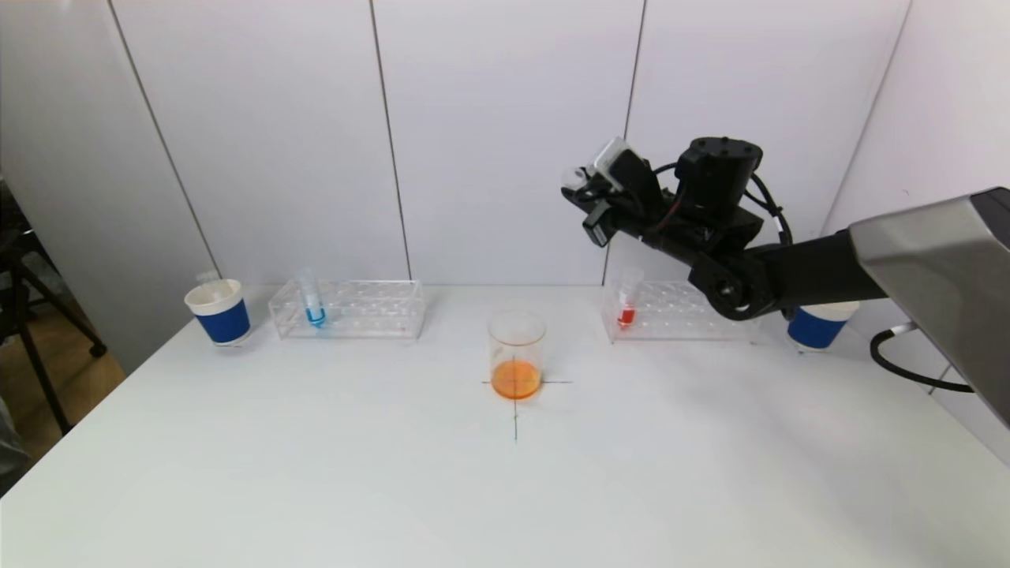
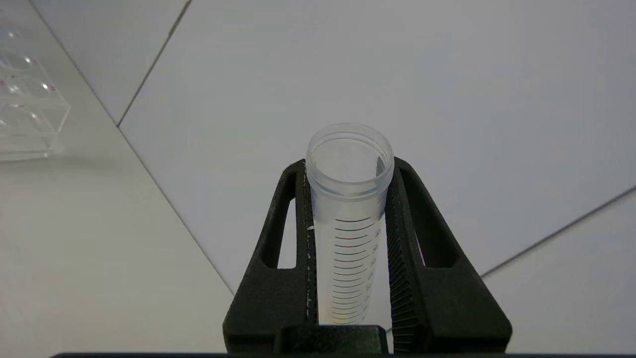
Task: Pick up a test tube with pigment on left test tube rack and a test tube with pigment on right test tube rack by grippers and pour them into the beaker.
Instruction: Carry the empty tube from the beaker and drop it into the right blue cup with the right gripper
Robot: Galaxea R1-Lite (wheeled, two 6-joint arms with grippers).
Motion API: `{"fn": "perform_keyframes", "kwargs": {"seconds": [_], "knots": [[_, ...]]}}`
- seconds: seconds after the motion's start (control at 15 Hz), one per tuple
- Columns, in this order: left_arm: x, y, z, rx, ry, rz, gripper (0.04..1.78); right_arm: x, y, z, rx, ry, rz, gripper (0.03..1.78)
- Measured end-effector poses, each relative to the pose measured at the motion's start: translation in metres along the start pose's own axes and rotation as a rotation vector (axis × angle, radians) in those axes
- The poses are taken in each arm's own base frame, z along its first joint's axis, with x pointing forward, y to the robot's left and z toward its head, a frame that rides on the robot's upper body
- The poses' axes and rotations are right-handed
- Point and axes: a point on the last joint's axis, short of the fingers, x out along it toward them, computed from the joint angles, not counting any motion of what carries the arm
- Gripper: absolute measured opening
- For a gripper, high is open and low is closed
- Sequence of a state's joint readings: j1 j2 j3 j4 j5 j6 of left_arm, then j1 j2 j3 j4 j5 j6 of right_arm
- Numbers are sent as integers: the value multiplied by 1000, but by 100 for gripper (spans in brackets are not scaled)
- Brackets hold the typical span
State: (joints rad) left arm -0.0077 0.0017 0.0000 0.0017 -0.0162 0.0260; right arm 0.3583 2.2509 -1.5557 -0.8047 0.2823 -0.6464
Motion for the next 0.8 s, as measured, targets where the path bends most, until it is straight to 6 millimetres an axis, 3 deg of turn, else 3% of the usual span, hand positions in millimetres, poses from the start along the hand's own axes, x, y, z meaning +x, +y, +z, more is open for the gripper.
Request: {"fn": "perform_keyframes", "kwargs": {"seconds": [0.4, 0.8], "knots": [[0, 0, 0, 0, 0, 0, 176, -12, -55, 15, 283, 184, -200, 46], [0, 0, 0, 0, 0, 0, 176, -48, -109, 3, 448, 311, -358, 46]]}}
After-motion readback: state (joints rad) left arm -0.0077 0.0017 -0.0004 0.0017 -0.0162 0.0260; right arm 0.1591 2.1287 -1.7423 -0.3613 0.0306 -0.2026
